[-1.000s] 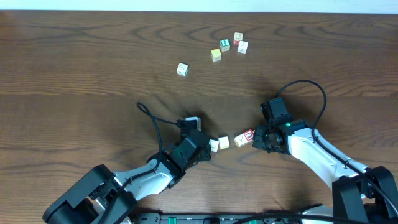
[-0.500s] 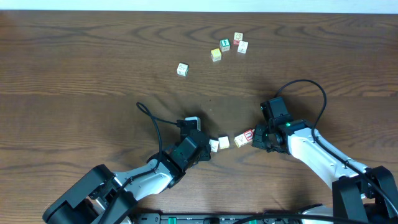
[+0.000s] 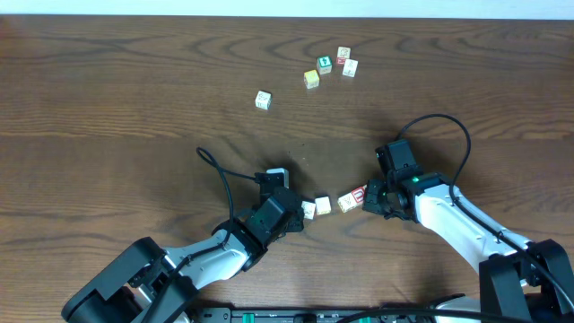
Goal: Lift 5 blocks
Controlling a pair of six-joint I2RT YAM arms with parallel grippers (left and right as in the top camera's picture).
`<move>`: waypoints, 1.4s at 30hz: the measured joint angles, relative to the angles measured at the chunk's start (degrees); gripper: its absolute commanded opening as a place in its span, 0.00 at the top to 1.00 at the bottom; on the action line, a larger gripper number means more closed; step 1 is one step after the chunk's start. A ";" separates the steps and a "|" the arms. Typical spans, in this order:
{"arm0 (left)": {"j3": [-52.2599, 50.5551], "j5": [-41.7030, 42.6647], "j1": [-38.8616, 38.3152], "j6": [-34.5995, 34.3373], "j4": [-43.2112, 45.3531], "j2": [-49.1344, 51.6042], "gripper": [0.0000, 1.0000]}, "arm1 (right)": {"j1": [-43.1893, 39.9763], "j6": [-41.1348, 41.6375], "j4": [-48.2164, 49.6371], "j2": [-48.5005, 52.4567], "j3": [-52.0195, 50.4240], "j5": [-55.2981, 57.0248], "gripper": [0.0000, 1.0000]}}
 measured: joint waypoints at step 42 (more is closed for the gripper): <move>0.15 -0.35 0.00 -3.08 -0.50 -0.04 0.93 | -11.50 -29.57 3.32 0.00 0.02 -5.53 0.99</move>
